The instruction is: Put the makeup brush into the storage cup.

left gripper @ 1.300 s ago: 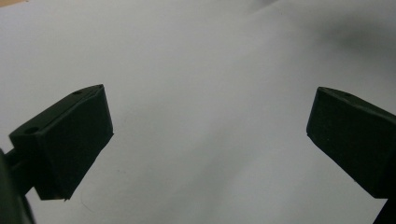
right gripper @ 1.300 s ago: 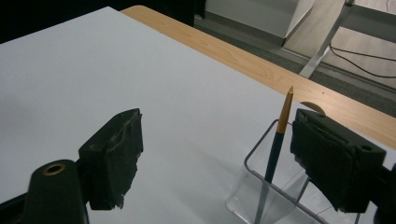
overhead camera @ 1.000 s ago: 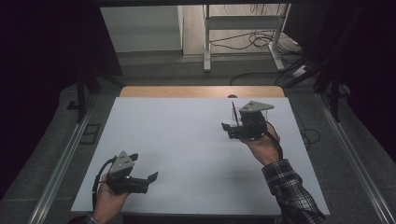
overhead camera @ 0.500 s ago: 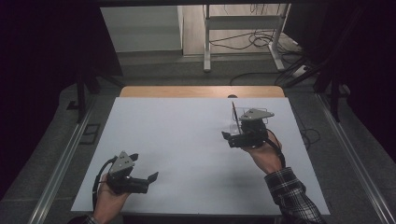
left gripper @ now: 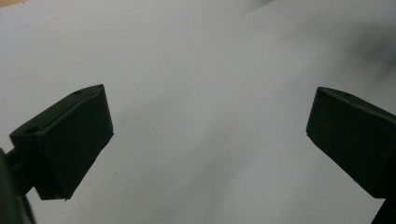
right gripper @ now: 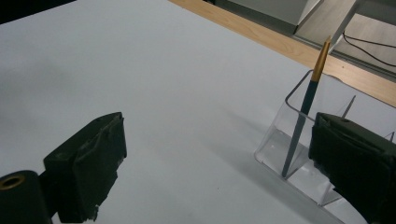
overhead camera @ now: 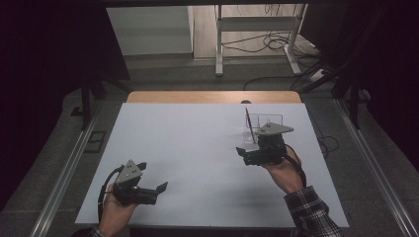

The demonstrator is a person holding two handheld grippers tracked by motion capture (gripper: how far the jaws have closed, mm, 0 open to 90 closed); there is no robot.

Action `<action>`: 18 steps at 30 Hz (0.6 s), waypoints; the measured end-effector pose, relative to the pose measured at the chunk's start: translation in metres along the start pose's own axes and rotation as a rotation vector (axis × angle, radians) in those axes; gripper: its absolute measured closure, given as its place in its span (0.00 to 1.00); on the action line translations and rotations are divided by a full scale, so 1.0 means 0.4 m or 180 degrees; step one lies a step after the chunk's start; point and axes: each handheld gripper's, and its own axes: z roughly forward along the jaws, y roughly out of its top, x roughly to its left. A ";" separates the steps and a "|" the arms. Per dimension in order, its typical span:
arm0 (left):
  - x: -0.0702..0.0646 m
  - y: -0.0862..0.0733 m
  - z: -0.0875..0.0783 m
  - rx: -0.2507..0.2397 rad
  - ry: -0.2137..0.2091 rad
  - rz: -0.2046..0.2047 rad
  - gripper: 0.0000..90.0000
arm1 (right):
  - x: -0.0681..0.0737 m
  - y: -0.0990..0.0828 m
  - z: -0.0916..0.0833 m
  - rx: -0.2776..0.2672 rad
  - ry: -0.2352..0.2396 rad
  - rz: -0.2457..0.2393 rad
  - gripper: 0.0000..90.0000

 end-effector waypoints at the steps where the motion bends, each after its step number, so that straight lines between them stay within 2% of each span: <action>1: 0.000 0.000 0.000 -0.0006 0.0001 -0.0003 0.01 | 0.002 -0.002 -0.002 0.0005 -0.0007 0.0004 0.04; 18: 0.004 -0.001 -0.004 -0.0005 0.0004 -0.0002 0.01 | 0.027 -0.053 -0.039 0.0029 -0.0076 -0.0019 0.01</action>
